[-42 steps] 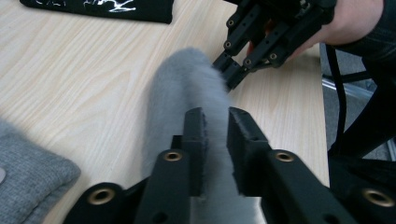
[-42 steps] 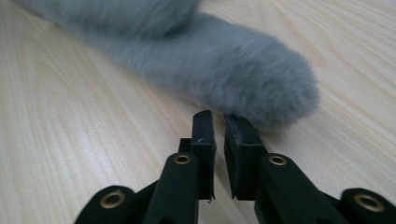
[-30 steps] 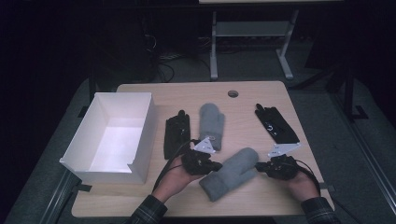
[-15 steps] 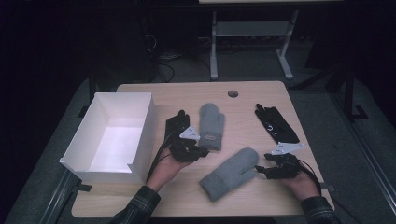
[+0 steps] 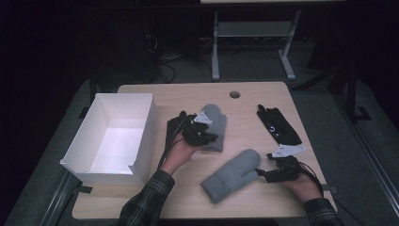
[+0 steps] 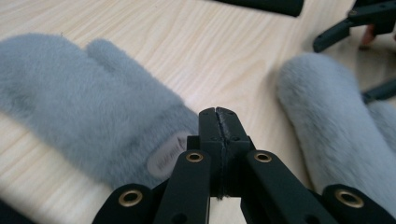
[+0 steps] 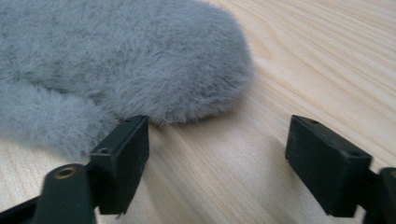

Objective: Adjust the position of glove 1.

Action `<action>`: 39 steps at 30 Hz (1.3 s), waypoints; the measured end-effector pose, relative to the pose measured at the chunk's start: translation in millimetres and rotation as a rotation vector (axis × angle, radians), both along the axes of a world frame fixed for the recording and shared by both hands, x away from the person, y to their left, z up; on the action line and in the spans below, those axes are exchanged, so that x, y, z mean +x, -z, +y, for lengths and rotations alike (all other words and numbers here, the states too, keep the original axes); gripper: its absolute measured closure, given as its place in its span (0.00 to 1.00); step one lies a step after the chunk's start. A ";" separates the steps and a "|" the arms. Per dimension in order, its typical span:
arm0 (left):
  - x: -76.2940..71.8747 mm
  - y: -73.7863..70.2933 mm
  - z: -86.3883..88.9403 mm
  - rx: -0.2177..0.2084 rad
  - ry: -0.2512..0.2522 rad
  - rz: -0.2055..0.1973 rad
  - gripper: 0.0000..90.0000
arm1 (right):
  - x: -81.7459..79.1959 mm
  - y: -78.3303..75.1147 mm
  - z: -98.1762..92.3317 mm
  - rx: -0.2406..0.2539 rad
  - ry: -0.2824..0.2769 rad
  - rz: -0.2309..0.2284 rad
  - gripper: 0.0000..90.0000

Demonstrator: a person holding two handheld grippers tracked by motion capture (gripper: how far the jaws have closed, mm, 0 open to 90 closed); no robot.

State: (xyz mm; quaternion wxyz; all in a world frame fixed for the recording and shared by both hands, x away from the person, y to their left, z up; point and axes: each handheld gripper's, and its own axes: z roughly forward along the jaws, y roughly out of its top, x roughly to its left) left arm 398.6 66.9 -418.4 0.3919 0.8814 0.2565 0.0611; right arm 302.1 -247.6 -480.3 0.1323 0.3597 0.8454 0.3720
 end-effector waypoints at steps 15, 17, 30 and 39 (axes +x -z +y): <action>27.4 25.6 -17.6 0.080 -0.036 0.032 1.00 | -0.5 1.2 1.1 -0.001 -0.003 -0.010 0.19; 24.7 25.1 -17.5 0.086 -0.030 0.034 1.00 | -0.3 1.2 1.2 -0.001 -0.003 -0.009 0.19; -9.1 23.3 -7.0 0.093 0.046 0.048 1.00 | 0.0 1.3 1.3 -0.002 -0.004 -0.010 0.19; -30.3 21.7 16.0 0.092 0.054 0.066 1.00 | 0.0 1.2 1.2 -0.002 -0.004 -0.009 0.19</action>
